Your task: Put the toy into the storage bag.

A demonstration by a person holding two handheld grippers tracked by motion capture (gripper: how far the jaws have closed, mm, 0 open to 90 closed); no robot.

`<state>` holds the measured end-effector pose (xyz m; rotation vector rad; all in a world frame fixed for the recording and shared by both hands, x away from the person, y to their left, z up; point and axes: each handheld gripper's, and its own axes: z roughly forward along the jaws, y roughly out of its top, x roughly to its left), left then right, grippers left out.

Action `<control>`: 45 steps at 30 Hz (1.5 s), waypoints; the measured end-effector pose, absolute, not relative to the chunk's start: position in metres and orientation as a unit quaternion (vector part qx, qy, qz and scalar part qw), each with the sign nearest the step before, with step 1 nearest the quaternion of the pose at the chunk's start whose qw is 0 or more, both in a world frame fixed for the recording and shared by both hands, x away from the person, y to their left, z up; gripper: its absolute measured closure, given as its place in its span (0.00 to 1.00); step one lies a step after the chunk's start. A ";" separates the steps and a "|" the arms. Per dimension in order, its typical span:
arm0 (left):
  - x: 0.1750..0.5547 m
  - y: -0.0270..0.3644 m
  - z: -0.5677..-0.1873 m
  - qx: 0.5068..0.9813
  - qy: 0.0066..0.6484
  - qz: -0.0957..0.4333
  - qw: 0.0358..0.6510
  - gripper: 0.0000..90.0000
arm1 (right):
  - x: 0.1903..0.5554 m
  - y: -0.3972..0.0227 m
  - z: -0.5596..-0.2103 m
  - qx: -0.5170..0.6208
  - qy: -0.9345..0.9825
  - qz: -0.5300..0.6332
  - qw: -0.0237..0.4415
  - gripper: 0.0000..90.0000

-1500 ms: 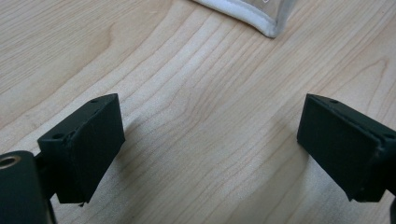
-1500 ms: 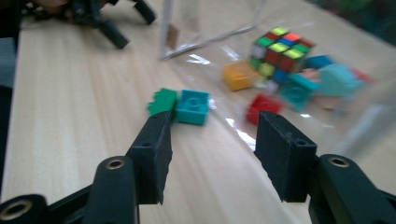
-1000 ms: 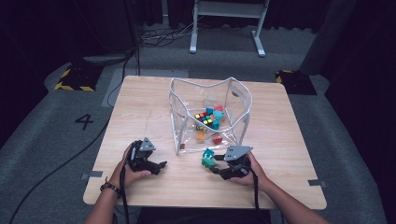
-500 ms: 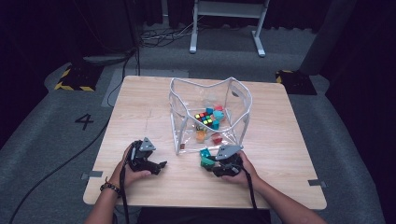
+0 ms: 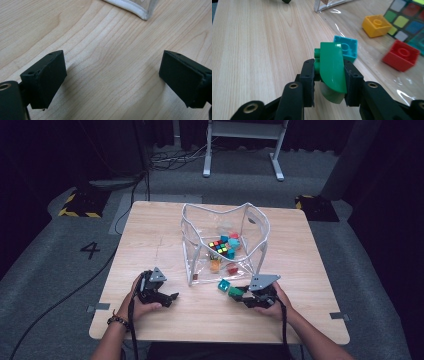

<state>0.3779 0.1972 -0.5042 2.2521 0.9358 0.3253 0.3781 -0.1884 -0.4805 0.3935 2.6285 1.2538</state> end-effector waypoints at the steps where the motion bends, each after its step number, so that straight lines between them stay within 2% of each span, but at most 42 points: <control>1: 0.378 0.197 -0.504 0.862 0.359 0.125 0.335 0.08 | 0.378 -0.192 -0.479 0.130 0.890 0.426 0.098 0.74; 7: 0.378 0.197 -0.504 0.862 0.358 0.126 0.335 0.08 | 0.379 -0.212 -0.464 0.135 0.886 0.429 0.113 0.74; 17: 0.378 0.197 -0.504 0.862 0.360 0.124 0.335 0.08 | 0.398 -0.257 -0.452 0.186 0.867 0.436 0.153 0.74; 33: 0.378 0.197 -0.504 0.863 0.358 0.126 0.335 0.08 | 0.425 -0.306 -0.430 0.263 0.827 0.451 0.209 0.75; 45: 0.378 0.197 -0.504 0.862 0.359 0.124 0.335 0.08 | 0.456 -0.315 -0.395 0.280 0.807 0.466 0.231 0.75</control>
